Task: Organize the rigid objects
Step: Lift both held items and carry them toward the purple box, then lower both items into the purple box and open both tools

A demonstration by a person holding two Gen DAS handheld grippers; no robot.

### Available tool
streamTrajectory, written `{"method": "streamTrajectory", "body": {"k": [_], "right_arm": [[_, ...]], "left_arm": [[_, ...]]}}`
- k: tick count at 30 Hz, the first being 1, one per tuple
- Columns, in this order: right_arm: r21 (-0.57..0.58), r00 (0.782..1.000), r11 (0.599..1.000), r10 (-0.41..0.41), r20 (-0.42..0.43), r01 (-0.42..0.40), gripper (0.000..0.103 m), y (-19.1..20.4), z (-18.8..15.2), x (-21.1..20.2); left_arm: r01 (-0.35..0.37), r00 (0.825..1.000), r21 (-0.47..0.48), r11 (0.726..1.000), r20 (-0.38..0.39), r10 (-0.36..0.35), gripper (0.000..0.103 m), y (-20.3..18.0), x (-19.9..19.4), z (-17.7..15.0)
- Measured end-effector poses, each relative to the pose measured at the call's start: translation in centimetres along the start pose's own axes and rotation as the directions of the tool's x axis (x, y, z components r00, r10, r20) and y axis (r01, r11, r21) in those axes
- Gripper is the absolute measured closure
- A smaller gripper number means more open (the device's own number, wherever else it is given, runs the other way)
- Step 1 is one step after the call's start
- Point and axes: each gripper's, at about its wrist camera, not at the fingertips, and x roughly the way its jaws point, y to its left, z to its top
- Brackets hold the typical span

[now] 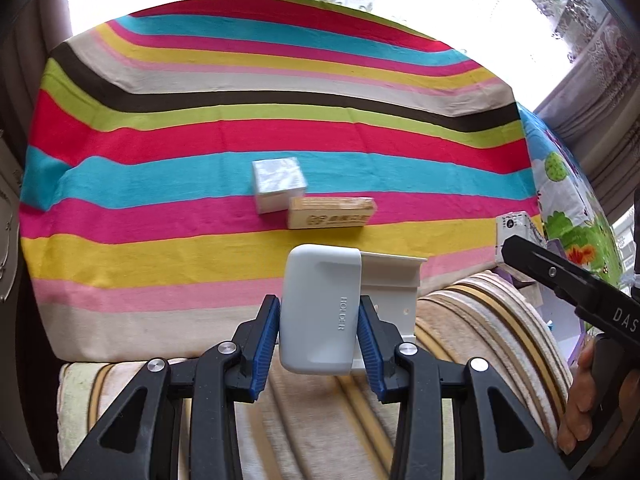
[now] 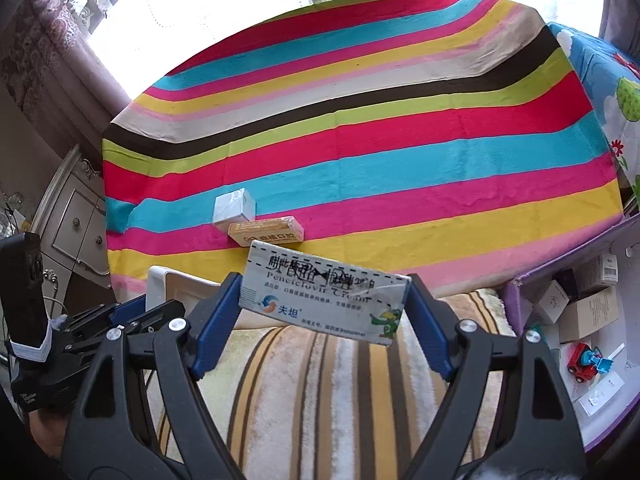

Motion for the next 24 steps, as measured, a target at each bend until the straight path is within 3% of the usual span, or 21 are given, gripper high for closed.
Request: {"method": "streamTrajectory", "body": {"k": [14, 20, 24], "right_arm": [[0.181, 0.995, 0.982, -0.075, 0.065, 0.062, 0.021, -10.9, -1.5, -5.3], [0.282, 0.982, 0.948, -0.174, 0.069, 0.148, 0.021, -17.5, -3.4, -7.5], [0.357, 0.964, 0.909, -0.256, 0.065, 0.217, 0.021, -22.1, -5.0, -9.1]], "left_arm": [[0.089, 0.996, 0.119, 0.989, -0.029, -0.086, 0.063, -9.2, 1.7, 0.8], [0.129, 0.992, 0.208, 0.97, -0.037, -0.124, 0.063, -15.2, 2.7, 2.1], [0.164, 0.986, 0.297, 0.941, -0.046, -0.158, 0.063, -20.7, 3.6, 2.9]]}}
